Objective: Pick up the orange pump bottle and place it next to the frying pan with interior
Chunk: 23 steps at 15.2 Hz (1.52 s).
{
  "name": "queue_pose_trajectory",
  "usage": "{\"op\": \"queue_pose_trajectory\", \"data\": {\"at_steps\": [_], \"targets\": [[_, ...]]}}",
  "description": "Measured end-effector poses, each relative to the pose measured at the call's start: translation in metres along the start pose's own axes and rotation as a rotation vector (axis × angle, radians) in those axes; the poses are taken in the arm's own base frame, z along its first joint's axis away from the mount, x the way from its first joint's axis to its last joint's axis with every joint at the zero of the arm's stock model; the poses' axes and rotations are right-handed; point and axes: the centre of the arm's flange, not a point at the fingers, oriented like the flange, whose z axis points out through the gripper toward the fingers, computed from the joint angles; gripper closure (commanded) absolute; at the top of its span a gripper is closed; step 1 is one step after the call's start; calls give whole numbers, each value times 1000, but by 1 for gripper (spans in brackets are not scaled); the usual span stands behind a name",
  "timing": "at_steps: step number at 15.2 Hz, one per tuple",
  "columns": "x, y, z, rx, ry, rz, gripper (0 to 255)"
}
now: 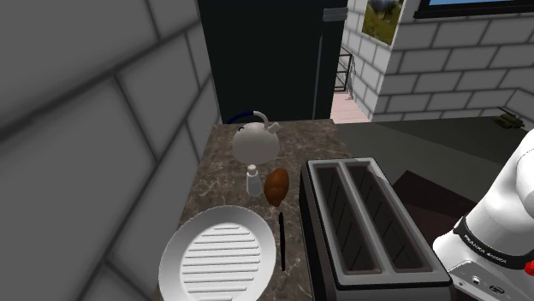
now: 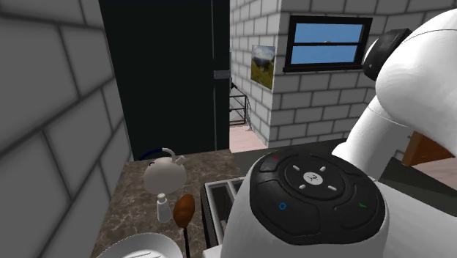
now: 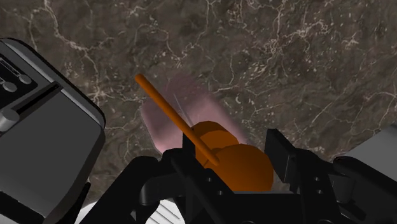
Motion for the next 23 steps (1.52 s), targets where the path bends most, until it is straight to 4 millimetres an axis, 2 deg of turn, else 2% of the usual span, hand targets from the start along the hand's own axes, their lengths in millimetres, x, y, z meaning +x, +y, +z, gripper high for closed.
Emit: {"op": "queue_pose_trajectory", "data": {"at_steps": [4, 10, 11, 17, 21, 23], "targets": [[-2, 2, 20, 0, 0, 0, 255], [-2, 2, 24, 1, 0, 0, 255], [-2, 2, 24, 1, 0, 0, 0], [-2, 2, 24, 1, 0, 0, 0], [-4, 1, -15, 1, 2, 0, 0], [-2, 1, -24, 1, 1, 0, 0]]}}
